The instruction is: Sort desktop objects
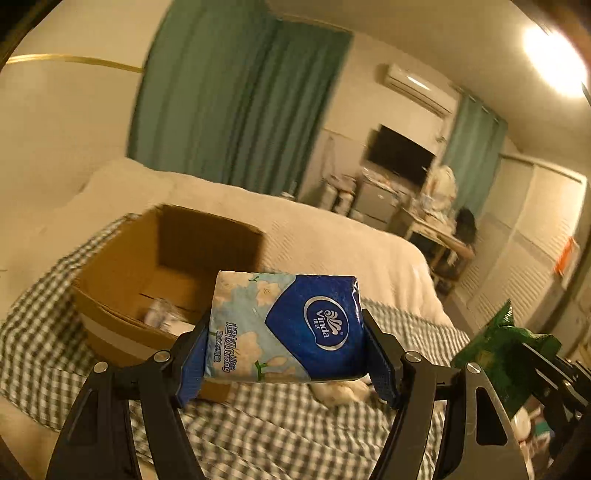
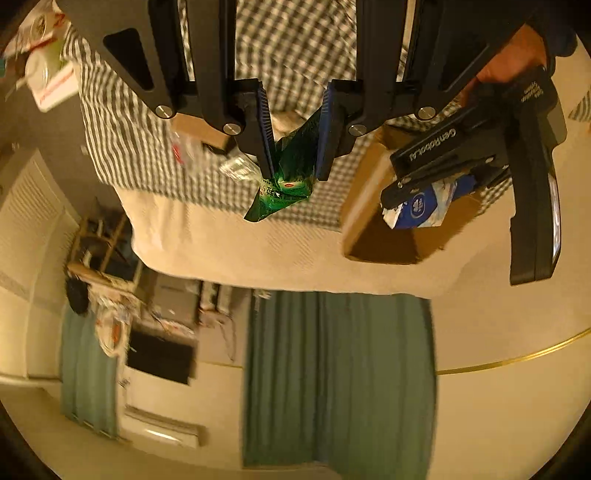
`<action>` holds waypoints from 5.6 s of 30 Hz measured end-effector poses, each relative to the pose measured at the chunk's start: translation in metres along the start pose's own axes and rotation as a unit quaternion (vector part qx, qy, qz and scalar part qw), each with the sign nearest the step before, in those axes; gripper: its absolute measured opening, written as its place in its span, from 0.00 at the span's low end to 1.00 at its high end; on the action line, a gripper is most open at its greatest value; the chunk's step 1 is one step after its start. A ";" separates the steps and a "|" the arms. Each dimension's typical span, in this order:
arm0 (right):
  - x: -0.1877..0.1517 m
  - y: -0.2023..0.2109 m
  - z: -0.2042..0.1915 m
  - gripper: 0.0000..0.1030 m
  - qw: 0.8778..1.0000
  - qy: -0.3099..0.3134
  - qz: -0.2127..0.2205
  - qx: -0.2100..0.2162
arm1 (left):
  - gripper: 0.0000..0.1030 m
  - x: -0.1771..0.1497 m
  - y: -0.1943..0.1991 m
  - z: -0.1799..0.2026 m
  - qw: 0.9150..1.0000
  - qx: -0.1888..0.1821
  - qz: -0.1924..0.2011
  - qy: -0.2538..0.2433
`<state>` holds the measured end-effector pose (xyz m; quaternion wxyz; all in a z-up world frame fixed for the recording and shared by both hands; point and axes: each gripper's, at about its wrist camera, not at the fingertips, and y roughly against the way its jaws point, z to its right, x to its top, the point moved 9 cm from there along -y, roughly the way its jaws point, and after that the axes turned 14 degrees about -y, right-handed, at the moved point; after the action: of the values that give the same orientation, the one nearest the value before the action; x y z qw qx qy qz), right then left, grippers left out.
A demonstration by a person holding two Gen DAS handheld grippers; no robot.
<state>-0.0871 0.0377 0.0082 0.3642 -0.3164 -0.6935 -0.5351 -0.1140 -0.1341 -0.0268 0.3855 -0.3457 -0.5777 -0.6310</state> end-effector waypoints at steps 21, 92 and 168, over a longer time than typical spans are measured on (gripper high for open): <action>0.018 -0.119 -0.106 0.09 0.992 0.012 -0.060 0.108 | 0.73 -0.013 -0.090 -0.120 0.995 0.067 -0.052 0.044; -0.132 -0.212 0.294 0.61 0.957 -0.212 -0.096 -0.175 | 0.25 -0.188 -0.195 0.183 0.972 -0.117 -0.191 -0.065; 0.016 -0.110 -0.012 0.83 0.996 -0.080 -0.035 0.029 | 0.94 -0.021 -0.066 -0.039 0.994 0.090 -0.052 0.043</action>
<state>-0.1851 0.0023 -0.0327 0.2976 -0.3234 -0.7460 -0.5003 -0.1624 -0.1691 -0.0791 0.4063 -0.2514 -0.6321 -0.6101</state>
